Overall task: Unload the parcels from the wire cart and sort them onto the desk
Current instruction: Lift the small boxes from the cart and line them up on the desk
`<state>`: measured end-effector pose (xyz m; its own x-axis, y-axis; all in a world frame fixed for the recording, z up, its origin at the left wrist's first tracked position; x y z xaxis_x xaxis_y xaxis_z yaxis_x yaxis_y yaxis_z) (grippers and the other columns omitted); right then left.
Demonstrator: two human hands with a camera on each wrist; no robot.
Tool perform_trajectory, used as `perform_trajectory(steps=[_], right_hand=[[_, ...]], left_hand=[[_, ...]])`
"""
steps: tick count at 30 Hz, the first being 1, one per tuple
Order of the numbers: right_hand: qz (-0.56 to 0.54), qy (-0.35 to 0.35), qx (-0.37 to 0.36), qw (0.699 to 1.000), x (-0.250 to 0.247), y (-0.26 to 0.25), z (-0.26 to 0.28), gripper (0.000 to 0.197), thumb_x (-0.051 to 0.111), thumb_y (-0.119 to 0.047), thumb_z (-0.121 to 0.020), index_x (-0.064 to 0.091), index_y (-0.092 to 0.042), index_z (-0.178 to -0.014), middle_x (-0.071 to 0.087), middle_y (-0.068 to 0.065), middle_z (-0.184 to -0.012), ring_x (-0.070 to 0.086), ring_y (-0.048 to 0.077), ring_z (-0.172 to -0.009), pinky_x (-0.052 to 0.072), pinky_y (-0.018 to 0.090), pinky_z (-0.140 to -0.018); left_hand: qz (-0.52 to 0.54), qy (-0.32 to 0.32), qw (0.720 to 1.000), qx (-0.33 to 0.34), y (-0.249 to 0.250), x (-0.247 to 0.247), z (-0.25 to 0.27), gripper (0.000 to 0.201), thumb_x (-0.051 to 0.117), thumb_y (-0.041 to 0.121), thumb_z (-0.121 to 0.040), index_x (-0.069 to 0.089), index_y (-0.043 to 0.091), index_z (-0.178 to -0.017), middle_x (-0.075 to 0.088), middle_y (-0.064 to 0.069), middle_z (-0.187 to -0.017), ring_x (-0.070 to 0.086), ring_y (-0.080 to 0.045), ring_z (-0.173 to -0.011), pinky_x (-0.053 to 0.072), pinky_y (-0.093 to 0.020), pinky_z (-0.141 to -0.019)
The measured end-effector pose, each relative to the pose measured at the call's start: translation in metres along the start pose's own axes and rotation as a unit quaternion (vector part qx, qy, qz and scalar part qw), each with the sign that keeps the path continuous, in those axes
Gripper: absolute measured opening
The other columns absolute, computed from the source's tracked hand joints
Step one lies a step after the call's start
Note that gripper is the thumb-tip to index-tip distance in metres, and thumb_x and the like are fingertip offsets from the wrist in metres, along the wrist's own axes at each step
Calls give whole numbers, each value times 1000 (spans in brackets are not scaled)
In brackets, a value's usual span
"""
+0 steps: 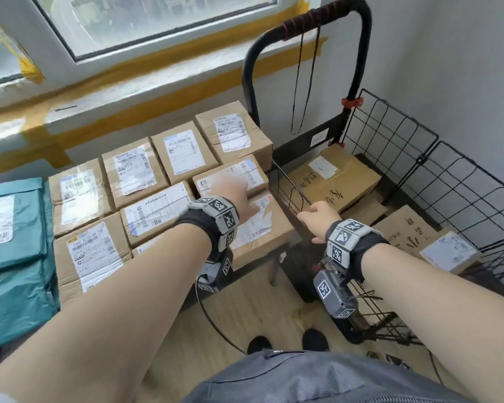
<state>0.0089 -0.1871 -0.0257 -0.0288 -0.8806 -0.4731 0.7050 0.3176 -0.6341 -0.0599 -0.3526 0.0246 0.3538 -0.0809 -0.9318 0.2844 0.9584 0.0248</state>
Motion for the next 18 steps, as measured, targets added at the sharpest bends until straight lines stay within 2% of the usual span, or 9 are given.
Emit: perform_trajectory(steps=[2, 6, 8, 11, 16, 18], right_hand=[[-17, 24, 14, 999, -15, 10, 3, 56, 54, -22, -89, 35, -8, -140, 44, 15, -138, 48, 33, -122, 44, 48, -101], [-38, 74, 43, 996, -50, 41, 10, 54, 55, -25, -89, 39, -8, -138, 48, 13, -136, 49, 32, -121, 42, 45, -103], [-48, 96, 57, 993, -70, 57, 14, 48, 55, -23, -90, 42, -6, -134, 50, 14, -133, 50, 32, -120, 43, 43, -102], [-77, 120, 68, 987, -100, 79, 18, 57, 57, -23, -88, 38, -7, -139, 45, 16, -138, 47, 34, -124, 43, 46, -103], [-88, 169, 90, 978, -162, 121, 23, 53, 55, -21, -87, 41, -5, -135, 51, 18, -131, 53, 35, -117, 46, 47, -99], [-105, 180, 100, 973, -190, 140, 24, 47, 53, -17, -89, 45, -1, -132, 52, 19, -130, 54, 36, -116, 48, 48, -97]], left_hand=[[-5, 2, 999, 36, 21, 1, -6, 55, 53, 49, -88, 49, 16, -131, 50, -11, -124, 49, -28, -114, 45, -39, -94], [-3, -5, 996, 85, 66, 4, -13, 59, 55, 47, -88, 44, 16, -136, 47, -10, -134, 47, -29, -121, 45, -40, -98], [-11, -11, 993, 114, 93, 5, -14, 58, 56, 46, -88, 44, 16, -137, 46, -10, -135, 48, -28, -122, 46, -39, -97], [-30, -22, 987, 156, 134, 4, -14, 58, 55, 46, -89, 44, 16, -136, 49, -10, -130, 51, -27, -116, 48, -37, -92], [-28, -38, 983, 179, 210, -2, -14, 54, 56, 45, -88, 46, 15, -133, 52, -11, -126, 54, -27, -111, 50, -37, -88], [-21, -49, 980, 192, 244, -2, -14, 54, 56, 45, -88, 45, 15, -132, 53, -11, -126, 55, -28, -110, 50, -37, -87]])
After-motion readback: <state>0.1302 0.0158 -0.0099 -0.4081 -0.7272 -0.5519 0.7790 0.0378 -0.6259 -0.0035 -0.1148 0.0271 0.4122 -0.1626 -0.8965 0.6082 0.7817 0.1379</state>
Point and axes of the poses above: each hand's wrist, its own z-axis away from the middle knuckle, its own x-axis out of the palm, y = z × x, the point moved 3 cm from there along -z, towards the middle knuckle
